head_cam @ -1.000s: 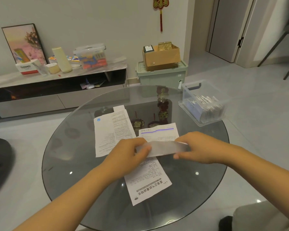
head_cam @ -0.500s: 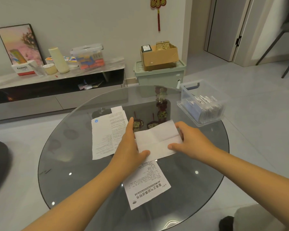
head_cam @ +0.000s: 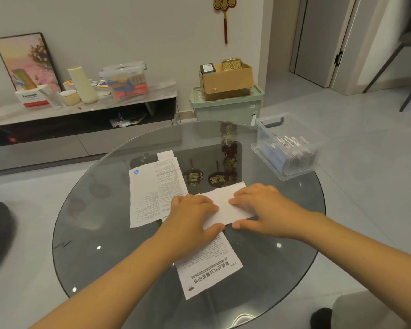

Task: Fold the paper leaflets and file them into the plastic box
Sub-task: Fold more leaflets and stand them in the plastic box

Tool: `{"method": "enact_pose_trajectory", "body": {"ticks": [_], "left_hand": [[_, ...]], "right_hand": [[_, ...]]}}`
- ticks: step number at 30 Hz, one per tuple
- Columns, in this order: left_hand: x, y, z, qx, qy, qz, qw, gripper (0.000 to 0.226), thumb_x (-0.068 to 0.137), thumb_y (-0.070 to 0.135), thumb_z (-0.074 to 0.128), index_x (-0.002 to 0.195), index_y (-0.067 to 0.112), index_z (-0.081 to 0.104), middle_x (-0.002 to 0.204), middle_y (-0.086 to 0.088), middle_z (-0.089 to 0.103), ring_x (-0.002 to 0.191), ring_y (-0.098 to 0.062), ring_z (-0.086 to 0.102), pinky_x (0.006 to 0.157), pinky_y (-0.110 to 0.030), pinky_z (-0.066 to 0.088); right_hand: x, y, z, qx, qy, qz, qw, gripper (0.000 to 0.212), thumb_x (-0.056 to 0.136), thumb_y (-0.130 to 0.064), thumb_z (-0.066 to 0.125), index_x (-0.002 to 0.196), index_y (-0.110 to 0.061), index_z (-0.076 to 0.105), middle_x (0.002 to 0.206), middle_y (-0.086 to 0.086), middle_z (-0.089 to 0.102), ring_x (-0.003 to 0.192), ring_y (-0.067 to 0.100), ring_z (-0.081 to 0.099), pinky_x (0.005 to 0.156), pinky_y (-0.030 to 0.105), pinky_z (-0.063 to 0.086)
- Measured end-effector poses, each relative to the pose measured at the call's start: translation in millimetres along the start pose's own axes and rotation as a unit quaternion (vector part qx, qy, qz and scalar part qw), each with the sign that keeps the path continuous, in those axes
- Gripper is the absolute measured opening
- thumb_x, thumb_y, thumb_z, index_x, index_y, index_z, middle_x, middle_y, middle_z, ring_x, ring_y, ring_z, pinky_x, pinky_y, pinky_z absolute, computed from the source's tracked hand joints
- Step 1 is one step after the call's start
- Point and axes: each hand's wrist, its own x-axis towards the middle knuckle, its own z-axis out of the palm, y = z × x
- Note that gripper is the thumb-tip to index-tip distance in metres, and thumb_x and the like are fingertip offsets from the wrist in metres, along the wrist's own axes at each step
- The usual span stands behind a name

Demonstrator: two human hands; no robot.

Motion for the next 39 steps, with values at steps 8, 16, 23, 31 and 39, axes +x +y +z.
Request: {"method": "enact_pose_trajectory", "body": {"ticks": [8,16,23,31,39], "left_hand": [[2,5,-9,-0.027,0.035,0.009,0.999,0.028,0.098,0.032,0.041,0.101,0.021,0.066,0.093,0.006,0.066,0.083,-0.011,0.057,0.076,-0.025,0.045],[5,4,-3,-0.141,0.069,-0.042,0.987,0.014,0.097,0.031,0.046,0.110,0.029,0.051,0.105,0.014,0.054,0.089,-0.001,0.050,0.079,-0.019,0.043],[15,-4,10,-0.072,0.079,-0.077,0.991,0.047,0.092,0.036,0.056,0.135,0.027,0.040,0.133,0.009,0.034,0.122,-0.006,0.032,0.095,-0.014,0.027],[14,9,13,-0.025,0.099,0.034,0.994,0.021,0.096,0.028,0.047,0.108,0.023,0.063,0.104,0.010,0.054,0.101,-0.010,0.046,0.088,-0.022,0.036],[8,13,8,-0.074,0.042,0.070,0.994,0.028,0.095,0.033,0.048,0.119,0.029,0.060,0.121,0.019,0.054,0.111,0.001,0.046,0.093,-0.013,0.035]], "right_hand": [[-9,-5,-15,-0.032,0.017,-0.010,0.999,0.045,0.090,-0.053,0.049,0.127,-0.028,0.055,0.124,-0.008,0.058,0.113,0.015,0.049,0.091,0.028,0.041],[-2,0,-14,0.082,0.060,0.089,0.991,0.019,0.093,-0.027,0.051,0.111,-0.024,0.056,0.105,0.000,0.064,0.092,0.018,0.057,0.071,0.029,0.044],[7,3,-4,0.063,0.030,0.073,0.995,0.044,0.096,-0.025,0.049,0.137,-0.036,0.043,0.127,-0.005,0.043,0.120,0.016,0.034,0.097,0.030,0.037],[1,-3,-7,0.000,-0.031,0.070,0.997,0.034,0.096,-0.032,0.044,0.128,-0.022,0.055,0.119,0.004,0.043,0.110,0.023,0.039,0.087,0.034,0.044],[-24,-8,-21,0.013,-0.111,0.056,0.992,0.041,0.085,-0.039,0.063,0.116,-0.013,0.062,0.102,0.006,0.054,0.090,0.022,0.057,0.079,0.039,0.049]]}}
